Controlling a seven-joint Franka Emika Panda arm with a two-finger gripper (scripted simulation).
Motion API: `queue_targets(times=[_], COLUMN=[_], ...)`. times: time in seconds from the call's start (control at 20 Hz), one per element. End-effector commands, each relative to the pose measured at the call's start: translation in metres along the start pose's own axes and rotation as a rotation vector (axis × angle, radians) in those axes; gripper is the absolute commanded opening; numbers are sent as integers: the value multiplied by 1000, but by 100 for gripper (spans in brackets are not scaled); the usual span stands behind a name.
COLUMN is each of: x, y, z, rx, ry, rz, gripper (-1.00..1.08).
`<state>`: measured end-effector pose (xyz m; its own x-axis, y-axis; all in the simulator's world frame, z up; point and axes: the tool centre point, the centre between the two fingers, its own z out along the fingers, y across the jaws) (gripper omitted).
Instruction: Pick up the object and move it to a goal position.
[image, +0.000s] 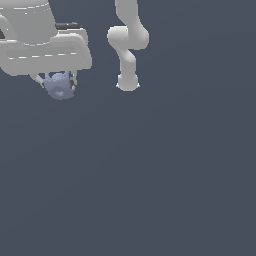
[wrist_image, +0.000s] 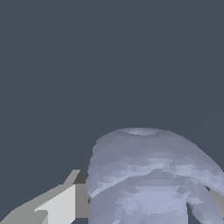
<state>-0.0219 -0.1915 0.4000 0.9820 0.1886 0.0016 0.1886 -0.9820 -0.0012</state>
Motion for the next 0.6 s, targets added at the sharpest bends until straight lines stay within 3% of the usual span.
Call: queue_targets(times=[0.0, 0.55], x=[-9, -29], y=[11, 43], z=[-25, -92], rx=[0, -1], ry=[-1, -1], rz=[-1, -1], gripper=[-100, -100])
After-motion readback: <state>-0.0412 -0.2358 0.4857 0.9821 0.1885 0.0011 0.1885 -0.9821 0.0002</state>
